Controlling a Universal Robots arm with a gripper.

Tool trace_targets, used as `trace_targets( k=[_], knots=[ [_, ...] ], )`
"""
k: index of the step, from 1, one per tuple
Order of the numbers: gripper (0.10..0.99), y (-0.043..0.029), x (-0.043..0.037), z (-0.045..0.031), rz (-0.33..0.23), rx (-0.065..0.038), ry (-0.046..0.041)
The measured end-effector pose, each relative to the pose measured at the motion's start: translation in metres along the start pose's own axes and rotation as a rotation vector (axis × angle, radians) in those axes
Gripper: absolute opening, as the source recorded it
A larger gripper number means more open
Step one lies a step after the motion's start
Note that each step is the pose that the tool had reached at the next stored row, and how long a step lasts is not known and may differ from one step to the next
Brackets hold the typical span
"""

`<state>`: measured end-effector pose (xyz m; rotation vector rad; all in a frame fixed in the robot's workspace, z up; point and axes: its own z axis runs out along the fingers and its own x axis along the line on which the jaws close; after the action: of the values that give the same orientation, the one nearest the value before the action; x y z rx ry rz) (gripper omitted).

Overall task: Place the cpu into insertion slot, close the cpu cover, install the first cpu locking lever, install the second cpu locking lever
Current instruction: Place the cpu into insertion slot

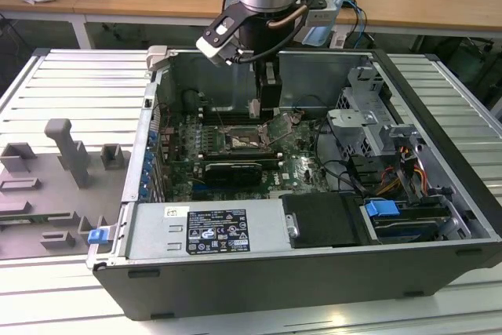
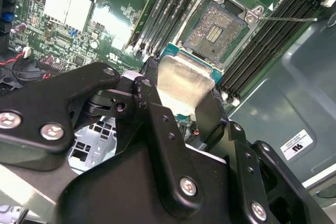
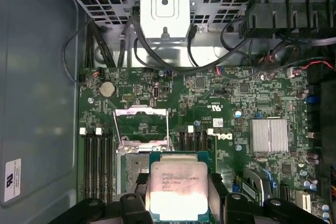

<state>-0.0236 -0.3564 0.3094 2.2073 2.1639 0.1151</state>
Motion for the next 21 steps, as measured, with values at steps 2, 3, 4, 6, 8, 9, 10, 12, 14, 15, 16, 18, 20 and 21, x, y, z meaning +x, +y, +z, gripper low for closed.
trace_targets(
  k=[2, 3, 4, 6, 8, 9, 10, 12, 14, 15, 16, 18, 20, 21],
  knots=[
    [0.525, -0.002, -0.0001, 0.0041, 0.003, 0.0, -0.0001],
    [0.525, -0.0037, -0.0002, 0.0079, 0.003, 0.0, 0.0],
    [0.525, -0.0053, -0.0003, 0.0103, -0.001, 0.0, 0.0008],
    [0.525, -0.0087, -0.0004, 0.0135, -0.011, 0.0, 0.0037],
    [0.525, -0.0107, -0.0001, 0.0168, -0.015, 0.0, 0.0046],
    [0.525, -0.0111, 0.0004, 0.0187, -0.015, 0.0, 0.0047],
    [0.525, -0.0115, 0.0013, 0.0226, -0.015, 0.0, 0.0048],
    [0.525, -0.0119, 0.0014, 0.0259, -0.015, 0.0, 0.007],
    [0.525, -0.0122, 0.0015, 0.0274, -0.014, 0.0, 0.0107],
    [0.525, -0.0124, 0.0014, 0.0285, -0.014, 0.0, 0.0114],
    [0.525, -0.0124, 0.0014, 0.0292, -0.014, 0.0, 0.0115],
    [0.525, -0.0125, 0.0014, 0.0299, -0.014, 0.0, 0.0114],
    [0.525, -0.0127, 0.0014, 0.0318, -0.015, 0.0, 0.0114],
    [0.525, -0.0128, 0.0014, 0.033, -0.014, 0.0, 0.0115]
  ],
)
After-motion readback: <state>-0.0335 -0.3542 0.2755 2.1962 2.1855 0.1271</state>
